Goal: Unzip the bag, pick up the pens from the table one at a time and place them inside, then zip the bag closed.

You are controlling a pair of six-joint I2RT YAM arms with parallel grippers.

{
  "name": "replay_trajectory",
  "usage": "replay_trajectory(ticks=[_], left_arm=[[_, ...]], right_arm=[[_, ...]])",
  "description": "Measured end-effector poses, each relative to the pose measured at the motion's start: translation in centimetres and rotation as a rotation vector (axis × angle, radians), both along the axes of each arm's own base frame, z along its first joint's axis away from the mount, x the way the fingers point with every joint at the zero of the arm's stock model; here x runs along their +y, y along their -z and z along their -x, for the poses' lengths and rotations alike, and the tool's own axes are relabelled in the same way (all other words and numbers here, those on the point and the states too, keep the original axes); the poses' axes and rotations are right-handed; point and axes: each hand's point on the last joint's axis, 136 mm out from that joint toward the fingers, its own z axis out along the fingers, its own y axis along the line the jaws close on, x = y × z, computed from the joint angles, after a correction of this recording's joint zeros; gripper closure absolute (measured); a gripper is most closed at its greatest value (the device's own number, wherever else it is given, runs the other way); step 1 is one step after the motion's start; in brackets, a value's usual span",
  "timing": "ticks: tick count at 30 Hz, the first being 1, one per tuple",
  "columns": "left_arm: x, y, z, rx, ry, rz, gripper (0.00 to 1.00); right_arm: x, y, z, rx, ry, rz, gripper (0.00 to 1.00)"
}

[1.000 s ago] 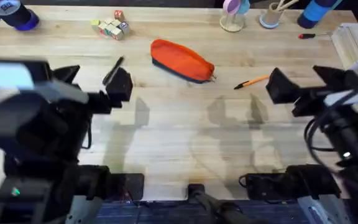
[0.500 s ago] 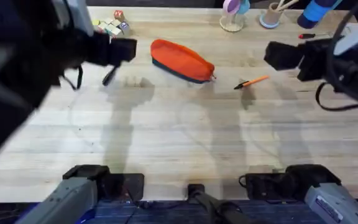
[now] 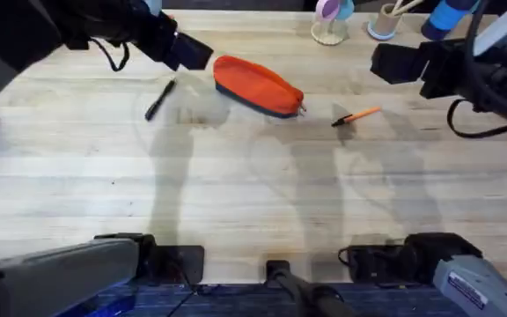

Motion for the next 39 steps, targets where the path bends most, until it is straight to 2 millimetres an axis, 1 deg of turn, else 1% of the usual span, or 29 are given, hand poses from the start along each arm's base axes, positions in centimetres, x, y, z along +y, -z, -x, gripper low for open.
replay_trajectory(ticks=[4, 7, 9, 13, 20, 28, 30, 33, 35, 38, 39], left_arm=[[-1.3, 1.4, 0.4, 0.010, 0.150, -0.030, 0.010], [-2.2, 1.8, 0.6, -0.022, 0.276, -0.063, 0.009], [-2.7, 1.7, 0.7, -0.061, 0.359, -0.090, 0.009], [-3.6, 0.6, 0.2, -0.177, 0.482, -0.143, 0.008], [-4.1, 0.2, 0.2, -0.234, 0.550, -0.166, 0.008], [-4.2, 0.5, 0.6, -0.219, 0.566, -0.164, 0.008], [-4.2, 0.3, 0.4, -0.228, 0.567, -0.167, 0.008], [-4.2, 0.0, -0.3, -0.265, 0.567, -0.176, 0.008], [-4.3, 0.5, -0.8, -0.263, 0.572, -0.170, 0.008], [-4.5, 2.0, -1.3, -0.238, 0.584, -0.151, 0.008], [-5.2, 4.7, -2.2, -0.199, 0.612, -0.099, 0.010]], right_arm=[[0.0, 0.0, 0.0, 0.000, 0.000, 0.000, 0.005], [0.0, 0.0, 0.0, 0.000, 0.000, 0.000, 0.005], [0.0, 0.0, 0.0, 0.000, 0.000, 0.000, 0.005], [0.0, 0.0, 0.0, 0.002, -0.001, -0.001, 0.005], [0.1, 0.8, 0.4, 0.036, -0.003, -0.001, 0.006], [0.1, 1.2, 0.6, 0.055, -0.003, -0.001, 0.005], [0.1, 1.2, 0.6, 0.056, -0.003, -0.002, 0.005], [0.1, 1.2, 0.6, 0.057, -0.003, -0.001, 0.004], [0.1, 1.2, 0.7, 0.057, -0.003, -0.002, 0.005], [0.1, 1.2, 0.7, 0.057, -0.003, -0.002, 0.005], [0.1, 1.2, 0.7, 0.057, -0.003, -0.002, 0.005]])
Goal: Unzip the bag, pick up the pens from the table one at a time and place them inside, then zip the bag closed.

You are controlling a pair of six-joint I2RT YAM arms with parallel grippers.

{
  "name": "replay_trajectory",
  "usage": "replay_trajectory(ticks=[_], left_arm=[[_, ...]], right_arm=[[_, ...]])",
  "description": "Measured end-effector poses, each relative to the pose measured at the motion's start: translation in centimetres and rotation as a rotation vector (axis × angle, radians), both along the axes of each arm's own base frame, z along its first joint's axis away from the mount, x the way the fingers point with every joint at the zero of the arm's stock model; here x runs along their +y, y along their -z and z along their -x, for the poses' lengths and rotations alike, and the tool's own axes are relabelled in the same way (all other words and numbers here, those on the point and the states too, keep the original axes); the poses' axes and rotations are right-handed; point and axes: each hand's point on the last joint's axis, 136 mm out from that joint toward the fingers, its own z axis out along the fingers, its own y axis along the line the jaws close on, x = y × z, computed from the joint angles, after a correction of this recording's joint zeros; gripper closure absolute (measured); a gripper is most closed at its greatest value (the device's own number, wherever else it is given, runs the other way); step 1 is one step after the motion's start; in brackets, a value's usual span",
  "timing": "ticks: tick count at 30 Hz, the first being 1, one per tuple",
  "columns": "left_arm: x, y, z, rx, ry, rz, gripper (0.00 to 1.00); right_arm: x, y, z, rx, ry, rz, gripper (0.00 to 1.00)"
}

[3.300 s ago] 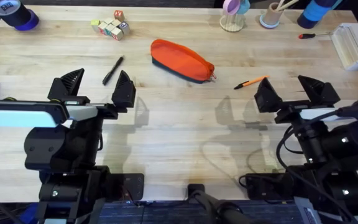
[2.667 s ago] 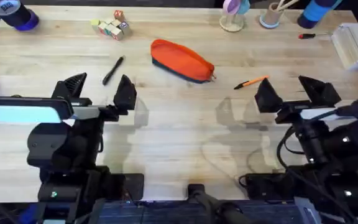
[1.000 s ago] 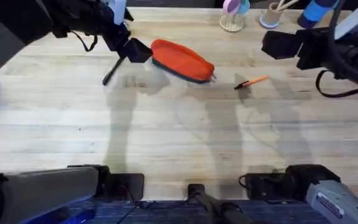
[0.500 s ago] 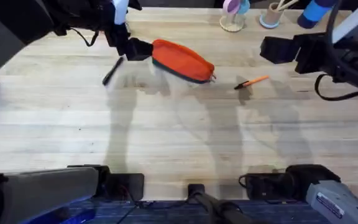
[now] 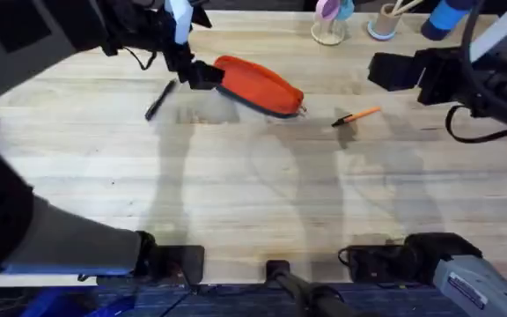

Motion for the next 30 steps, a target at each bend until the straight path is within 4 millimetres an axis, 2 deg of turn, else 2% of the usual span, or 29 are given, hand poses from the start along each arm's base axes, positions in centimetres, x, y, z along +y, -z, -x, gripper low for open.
replay_trajectory(ticks=[6, 11, 17, 22, 30], left_arm=[[-0.9, 1.0, -0.2, 0.022, 0.041, 0.054, 0.010], [-0.4, 1.0, -0.3, 0.038, 0.045, 0.109, 0.010], [1.5, -0.1, -2.5, 0.083, -0.030, 0.194, 0.008], [1.4, -0.8, -3.7, 0.117, -0.052, 0.231, 0.010], [1.1, 1.7, -2.5, 0.250, -0.063, 0.251, 0.010]], right_arm=[[0.0, 0.0, 0.0, 0.000, 0.000, 0.000, 0.005], [0.0, 0.0, 0.0, 0.000, 0.000, 0.000, 0.005], [0.0, 0.0, 0.0, 0.000, 0.000, 0.000, 0.005], [0.0, 0.0, 0.0, 0.000, 0.000, 0.000, 0.005], [0.0, 0.0, 0.0, 0.000, 0.000, 0.000, 0.005]])
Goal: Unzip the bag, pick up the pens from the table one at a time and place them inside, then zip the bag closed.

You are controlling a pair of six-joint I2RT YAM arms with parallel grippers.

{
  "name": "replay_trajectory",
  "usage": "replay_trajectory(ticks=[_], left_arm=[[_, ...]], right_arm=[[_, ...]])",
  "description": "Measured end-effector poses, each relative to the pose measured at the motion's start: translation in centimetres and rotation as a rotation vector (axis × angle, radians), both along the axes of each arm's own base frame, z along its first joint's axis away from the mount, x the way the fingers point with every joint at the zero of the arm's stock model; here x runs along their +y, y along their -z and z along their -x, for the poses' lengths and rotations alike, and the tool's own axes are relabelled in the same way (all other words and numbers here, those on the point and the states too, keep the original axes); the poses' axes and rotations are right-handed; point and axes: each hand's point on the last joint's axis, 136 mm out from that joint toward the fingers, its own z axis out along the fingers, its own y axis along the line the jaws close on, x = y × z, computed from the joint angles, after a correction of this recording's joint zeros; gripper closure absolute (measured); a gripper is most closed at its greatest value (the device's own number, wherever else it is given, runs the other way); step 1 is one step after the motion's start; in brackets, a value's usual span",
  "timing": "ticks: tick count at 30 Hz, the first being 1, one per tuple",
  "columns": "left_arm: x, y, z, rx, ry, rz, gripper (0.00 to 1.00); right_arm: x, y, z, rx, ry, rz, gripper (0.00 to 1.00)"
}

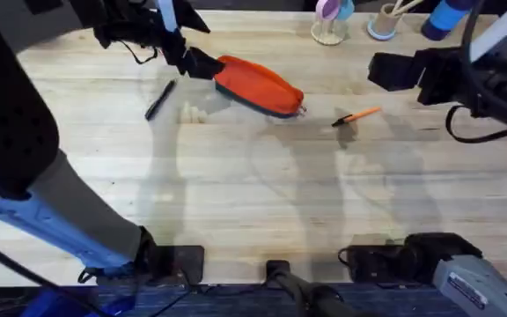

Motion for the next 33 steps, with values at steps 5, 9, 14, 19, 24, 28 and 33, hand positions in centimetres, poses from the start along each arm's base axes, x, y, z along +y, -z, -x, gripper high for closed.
replay_trajectory(ticks=[5, 9, 14, 19, 24, 28, 33], left_arm=[[-0.1, 1.4, 0.0, 0.038, 0.001, 0.003, 0.010], [-0.3, 2.5, 0.0, 0.061, 0.007, 0.005, 0.010], [-0.5, 2.8, -0.1, 0.062, 0.012, 0.005, 0.010], [-0.7, 2.8, -0.1, 0.061, 0.017, 0.005, 0.010], [-1.3, 2.9, 0.1, 0.065, 0.029, 0.004, 0.010], [-1.9, 3.1, 0.5, 0.082, 0.042, 0.001, 0.010], [-2.3, 3.3, 0.7, 0.086, 0.047, -0.015, 0.117]], right_arm=[[0.0, 0.0, 0.0, 0.000, 0.000, 0.000, 0.005], [0.0, 0.0, 0.0, 0.001, 0.000, 0.000, 0.005], [0.0, 0.1, 0.1, 0.006, 0.000, 0.000, 0.005], [0.0, 0.2, 0.1, 0.008, 0.000, 0.000, 0.005], [0.0, 0.2, 0.1, 0.008, 0.000, 0.000, 0.005], [0.0, 0.2, 0.1, 0.008, 0.000, 0.000, 0.005], [0.0, 0.2, 0.1, 0.008, 0.000, 0.000, 0.005]])
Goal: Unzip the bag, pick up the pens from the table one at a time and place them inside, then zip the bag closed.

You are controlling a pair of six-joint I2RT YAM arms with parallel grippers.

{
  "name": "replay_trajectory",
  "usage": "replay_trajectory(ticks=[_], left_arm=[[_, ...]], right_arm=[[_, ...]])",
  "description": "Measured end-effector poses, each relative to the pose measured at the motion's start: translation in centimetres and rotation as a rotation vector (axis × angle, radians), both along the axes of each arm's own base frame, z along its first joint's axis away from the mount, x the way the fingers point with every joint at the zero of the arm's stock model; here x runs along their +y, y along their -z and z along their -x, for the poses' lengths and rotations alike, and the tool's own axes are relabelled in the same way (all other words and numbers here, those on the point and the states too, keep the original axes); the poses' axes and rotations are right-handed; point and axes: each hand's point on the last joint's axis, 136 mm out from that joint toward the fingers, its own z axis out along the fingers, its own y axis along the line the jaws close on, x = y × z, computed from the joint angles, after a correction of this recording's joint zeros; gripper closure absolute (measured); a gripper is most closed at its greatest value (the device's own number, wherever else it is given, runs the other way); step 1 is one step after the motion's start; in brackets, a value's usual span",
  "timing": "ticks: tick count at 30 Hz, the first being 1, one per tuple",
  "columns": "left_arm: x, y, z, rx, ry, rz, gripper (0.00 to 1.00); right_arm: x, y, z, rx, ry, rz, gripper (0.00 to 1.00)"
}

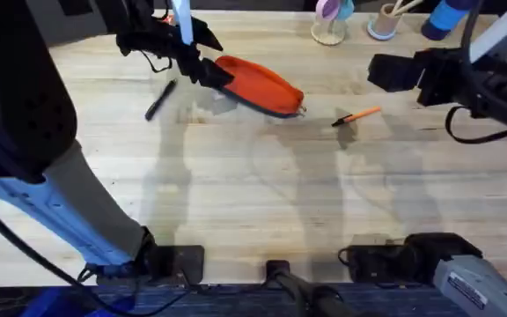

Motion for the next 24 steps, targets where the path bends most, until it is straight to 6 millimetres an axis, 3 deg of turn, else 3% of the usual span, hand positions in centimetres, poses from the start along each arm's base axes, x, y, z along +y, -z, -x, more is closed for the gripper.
replay_trajectory(ticks=[3, 9, 11, 24], left_arm=[[0.07, 0.06, -0.03, 0.000, -0.003, -0.006, 0.298], [0.21, 0.16, -0.08, 0.000, -0.007, -0.013, 0.910], [0.21, 0.20, -0.04, 0.000, -0.005, -0.015, 0.950], [0.19, 0.19, -0.05, -0.001, -0.005, -0.016, 0.956]], right_arm=[[0.00, 0.00, 0.00, 0.000, 0.000, 0.000, 0.005], [0.00, 0.00, 0.00, 0.000, 0.000, 0.000, 0.005], [0.00, 0.01, 0.00, 0.000, 0.000, 0.000, 0.005], [0.00, 0.06, 0.04, 0.013, 0.026, -0.045, 0.005]])
